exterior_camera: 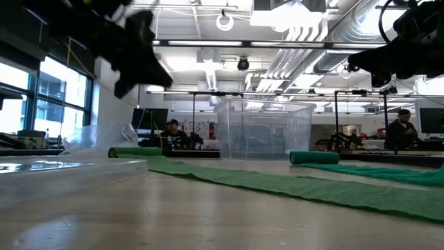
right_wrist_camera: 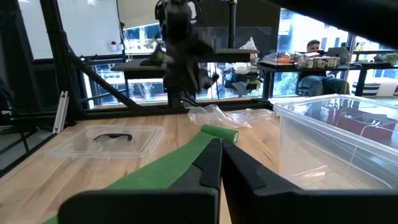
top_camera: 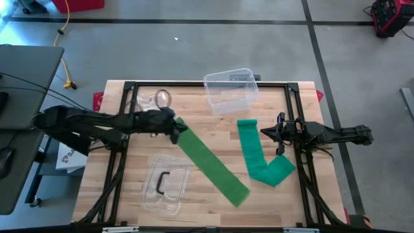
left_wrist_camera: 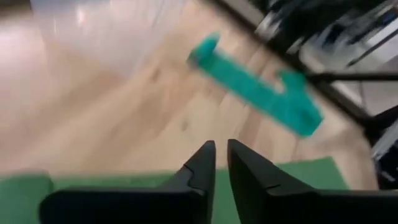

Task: Roll bandage
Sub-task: Roll the green bandage

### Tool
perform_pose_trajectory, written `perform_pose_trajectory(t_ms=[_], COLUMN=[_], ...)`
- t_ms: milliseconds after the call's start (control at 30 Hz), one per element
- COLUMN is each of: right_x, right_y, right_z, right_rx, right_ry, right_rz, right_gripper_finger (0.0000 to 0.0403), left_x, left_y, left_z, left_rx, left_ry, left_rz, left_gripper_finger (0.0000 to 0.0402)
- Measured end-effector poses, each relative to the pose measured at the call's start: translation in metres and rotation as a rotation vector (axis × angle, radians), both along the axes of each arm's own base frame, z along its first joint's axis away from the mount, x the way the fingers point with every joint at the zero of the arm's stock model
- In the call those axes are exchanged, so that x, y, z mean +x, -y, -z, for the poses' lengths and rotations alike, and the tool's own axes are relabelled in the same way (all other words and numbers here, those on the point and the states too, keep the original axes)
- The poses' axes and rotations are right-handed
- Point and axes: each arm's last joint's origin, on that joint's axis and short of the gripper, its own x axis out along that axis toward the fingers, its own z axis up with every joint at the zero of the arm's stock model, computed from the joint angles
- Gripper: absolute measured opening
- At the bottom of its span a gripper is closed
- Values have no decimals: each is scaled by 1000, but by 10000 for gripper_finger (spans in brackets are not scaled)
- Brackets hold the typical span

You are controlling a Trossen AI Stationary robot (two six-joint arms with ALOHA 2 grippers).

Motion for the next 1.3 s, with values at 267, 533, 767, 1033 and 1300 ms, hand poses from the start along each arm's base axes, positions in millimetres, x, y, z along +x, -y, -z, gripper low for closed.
perform_pose_trajectory(t_ms=[267, 533, 767, 1033, 1300], right_x=[0, 0, 0, 0, 0], right_y=[0, 0, 0, 0, 0], right_z=[0, 0, 0, 0, 0], right_rx=[0, 0, 0, 0, 0], right_ry=[0, 0, 0, -1, 0], right_rz=[0, 0, 0, 0, 0], right_gripper_finger=[0, 0, 0, 0, 0], left_x=[13, -11, -25, -12, -1], left_y=[-16, -26, -24, -5, 15], left_z=[49, 35, 8, 6, 43], left_rx=[-78, 149, 117, -33, -245], left_ry=[-262, -363, -228, -111, -301], left_rz=[-112, -332, -314, -241, -198], left_gripper_finger=[68, 48, 44, 45, 87])
